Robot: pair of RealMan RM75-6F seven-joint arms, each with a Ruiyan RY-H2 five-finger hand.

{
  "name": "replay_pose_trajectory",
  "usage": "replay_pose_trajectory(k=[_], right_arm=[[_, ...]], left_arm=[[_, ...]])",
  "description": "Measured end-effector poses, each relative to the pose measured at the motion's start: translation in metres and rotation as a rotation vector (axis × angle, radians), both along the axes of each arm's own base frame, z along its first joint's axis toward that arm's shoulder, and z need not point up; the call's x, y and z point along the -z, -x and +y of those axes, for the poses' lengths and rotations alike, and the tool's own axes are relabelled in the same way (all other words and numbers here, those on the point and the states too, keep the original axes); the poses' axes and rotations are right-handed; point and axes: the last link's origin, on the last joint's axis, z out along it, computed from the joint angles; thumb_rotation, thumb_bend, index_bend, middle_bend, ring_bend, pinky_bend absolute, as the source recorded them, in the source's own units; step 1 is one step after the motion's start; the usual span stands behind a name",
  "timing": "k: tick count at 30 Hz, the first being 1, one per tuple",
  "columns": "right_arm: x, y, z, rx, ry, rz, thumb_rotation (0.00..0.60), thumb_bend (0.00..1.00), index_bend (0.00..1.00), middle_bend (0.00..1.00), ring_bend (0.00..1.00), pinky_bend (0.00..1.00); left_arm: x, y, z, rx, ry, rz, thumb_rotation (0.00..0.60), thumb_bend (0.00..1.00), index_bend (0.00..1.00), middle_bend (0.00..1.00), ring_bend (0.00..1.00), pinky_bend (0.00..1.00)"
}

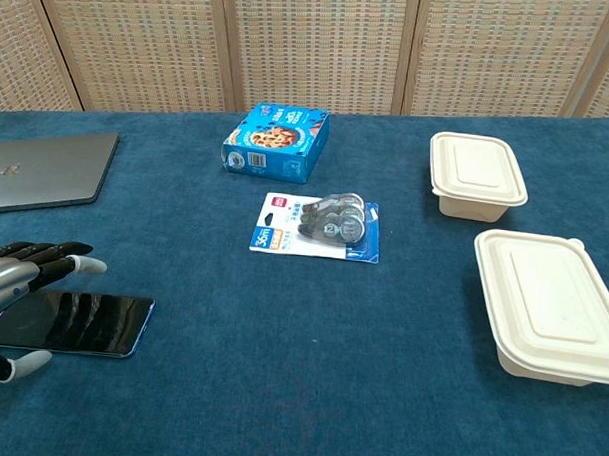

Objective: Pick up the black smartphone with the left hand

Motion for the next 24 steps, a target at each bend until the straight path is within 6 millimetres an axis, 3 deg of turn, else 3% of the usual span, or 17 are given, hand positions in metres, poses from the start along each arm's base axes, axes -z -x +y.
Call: replay_pose_trajectory(k=[24], right_arm=[[0.0,0.001,0.0,0.003,0.0,-0.003,0.6,0.05,0.01,0.0,0.0,0.0]], left_arm=[[0.012,0.003,0.008,-0.006,-0.017,0.008,0.6,0.35,0.14,0.0,0.0,0.0]])
